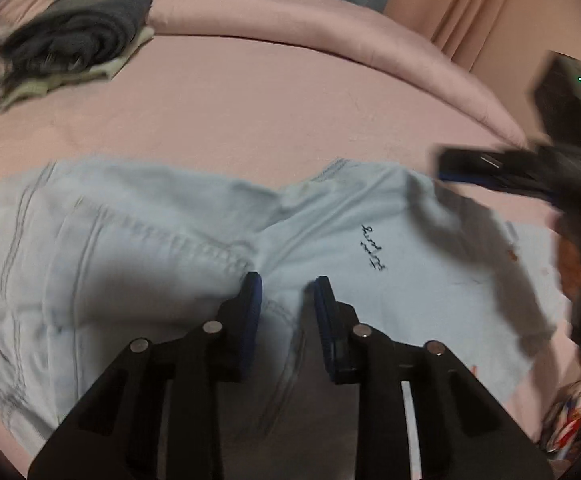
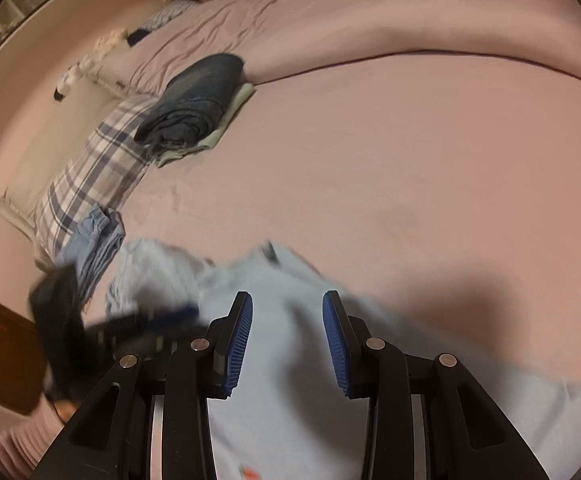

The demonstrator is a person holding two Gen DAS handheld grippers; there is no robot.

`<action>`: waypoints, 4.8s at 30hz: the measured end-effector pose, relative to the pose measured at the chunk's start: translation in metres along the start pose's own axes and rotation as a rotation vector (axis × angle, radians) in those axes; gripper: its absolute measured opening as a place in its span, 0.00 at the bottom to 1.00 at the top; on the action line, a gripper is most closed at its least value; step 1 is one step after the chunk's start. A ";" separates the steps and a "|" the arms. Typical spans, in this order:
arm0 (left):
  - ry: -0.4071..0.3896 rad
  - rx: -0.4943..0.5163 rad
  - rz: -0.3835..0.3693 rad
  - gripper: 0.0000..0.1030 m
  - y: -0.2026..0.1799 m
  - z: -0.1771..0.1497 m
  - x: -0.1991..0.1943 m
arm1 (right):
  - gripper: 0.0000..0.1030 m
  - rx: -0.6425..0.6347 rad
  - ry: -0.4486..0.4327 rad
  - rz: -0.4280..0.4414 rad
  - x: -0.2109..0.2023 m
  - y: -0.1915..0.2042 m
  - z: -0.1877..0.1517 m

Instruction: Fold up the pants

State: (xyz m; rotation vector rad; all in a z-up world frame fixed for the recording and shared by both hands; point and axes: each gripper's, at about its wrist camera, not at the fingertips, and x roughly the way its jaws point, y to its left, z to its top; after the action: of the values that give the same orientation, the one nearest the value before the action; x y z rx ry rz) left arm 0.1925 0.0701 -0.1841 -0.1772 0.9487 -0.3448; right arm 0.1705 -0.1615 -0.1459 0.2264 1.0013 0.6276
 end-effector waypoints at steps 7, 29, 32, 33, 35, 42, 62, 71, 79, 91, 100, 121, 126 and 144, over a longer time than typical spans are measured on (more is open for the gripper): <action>0.000 -0.031 -0.059 0.24 0.007 0.000 -0.002 | 0.36 0.057 0.202 0.080 0.066 0.002 0.033; 0.031 0.015 0.005 0.20 0.000 -0.001 -0.006 | 0.07 0.091 0.045 0.030 0.048 -0.011 0.048; 0.015 0.070 0.023 0.47 -0.020 0.005 -0.013 | 0.07 0.049 -0.020 0.020 0.000 -0.013 0.040; 0.001 0.098 0.026 0.52 -0.028 0.007 -0.015 | 0.07 0.024 -0.019 0.003 -0.008 -0.012 0.034; -0.017 0.148 -0.005 0.52 -0.047 0.015 -0.016 | 0.07 -0.035 -0.012 -0.046 -0.023 -0.009 0.018; 0.058 0.205 -0.120 0.50 -0.095 0.045 0.036 | 0.07 -0.091 0.047 -0.064 -0.020 -0.011 -0.031; 0.119 0.303 0.029 0.50 -0.098 0.003 0.043 | 0.27 0.119 -0.105 -0.438 -0.083 -0.091 -0.083; 0.100 0.293 0.023 0.55 -0.087 -0.035 0.011 | 0.26 0.158 -0.141 -0.513 -0.125 -0.112 -0.146; 0.137 0.237 0.060 0.55 -0.098 -0.045 -0.004 | 0.29 0.479 -0.377 -0.530 -0.199 -0.160 -0.185; 0.190 0.272 -0.215 0.59 -0.203 -0.035 0.010 | 0.51 0.778 -0.560 -0.204 -0.207 -0.175 -0.232; 0.264 0.192 -0.339 0.60 -0.250 -0.041 0.043 | 0.51 0.747 -0.588 -0.211 -0.186 -0.186 -0.214; 0.305 -0.026 -0.530 0.74 -0.239 -0.030 0.039 | 0.14 0.348 -0.585 -0.398 -0.189 -0.111 -0.172; 0.289 -0.013 -0.624 0.78 -0.265 -0.015 0.033 | 0.14 0.240 -0.539 -0.397 -0.163 -0.085 -0.165; 0.346 -0.040 -0.507 0.14 -0.265 0.003 0.067 | 0.14 -0.061 -0.416 -0.518 -0.128 -0.028 -0.170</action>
State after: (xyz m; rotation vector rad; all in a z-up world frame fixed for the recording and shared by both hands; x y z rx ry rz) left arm 0.1746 -0.2010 -0.1544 -0.4063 1.2487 -0.8433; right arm -0.0100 -0.2767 -0.1576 0.0337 0.5989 0.1254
